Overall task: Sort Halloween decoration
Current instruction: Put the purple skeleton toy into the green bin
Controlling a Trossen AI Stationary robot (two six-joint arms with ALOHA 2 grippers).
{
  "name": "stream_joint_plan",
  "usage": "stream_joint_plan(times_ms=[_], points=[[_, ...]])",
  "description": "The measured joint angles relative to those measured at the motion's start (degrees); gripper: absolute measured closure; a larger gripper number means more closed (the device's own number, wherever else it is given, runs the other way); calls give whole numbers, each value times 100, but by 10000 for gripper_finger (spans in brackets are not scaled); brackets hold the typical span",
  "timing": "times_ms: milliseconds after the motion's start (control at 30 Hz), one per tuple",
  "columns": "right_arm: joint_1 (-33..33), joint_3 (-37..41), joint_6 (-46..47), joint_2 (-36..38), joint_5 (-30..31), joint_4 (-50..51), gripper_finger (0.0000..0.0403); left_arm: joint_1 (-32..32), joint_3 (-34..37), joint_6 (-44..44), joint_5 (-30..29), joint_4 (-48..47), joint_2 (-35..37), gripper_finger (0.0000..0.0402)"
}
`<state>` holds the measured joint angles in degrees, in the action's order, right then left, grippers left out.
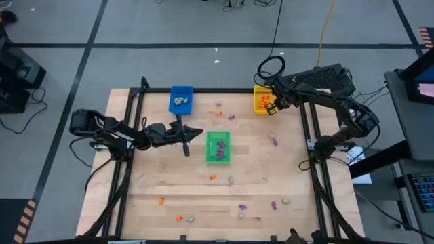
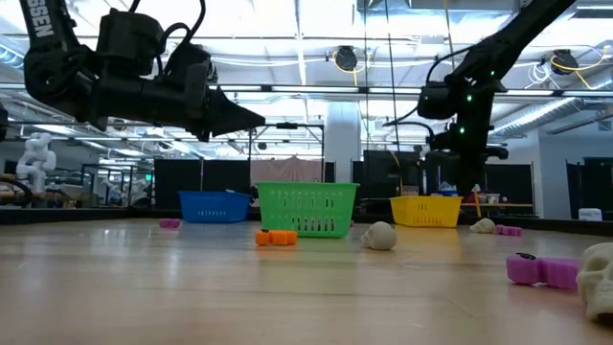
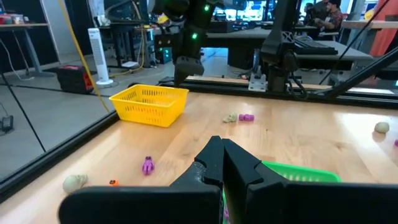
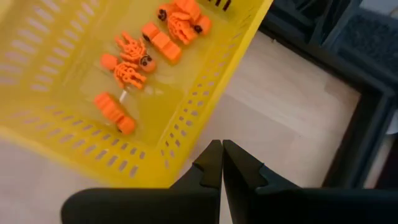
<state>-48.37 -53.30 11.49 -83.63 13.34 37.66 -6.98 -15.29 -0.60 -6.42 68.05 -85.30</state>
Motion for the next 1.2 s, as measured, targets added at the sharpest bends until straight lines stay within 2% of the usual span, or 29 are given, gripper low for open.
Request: stream_joint_plan(times_ms=[267,467,600,933,1067,1200], points=[[621,0,-209,920,46,205,403,101,0,16,28,0,0,402],[1607,0,-46,1522,38,204,403,205,0,13,127,-51,0,402],[2448,0,303,1643,9,257,403,219,0,15,305,-144,0,402],[4543,167,1818,1560,-98,933,403,316,-2,16,341,-233,0,402],[4899,630,2740,1550,-166,1038,402,393,-2,17,343,-344,0,402],[4978,1153,3599,1545,-25,1086,388,471,-2,17,343,-434,0,402]])
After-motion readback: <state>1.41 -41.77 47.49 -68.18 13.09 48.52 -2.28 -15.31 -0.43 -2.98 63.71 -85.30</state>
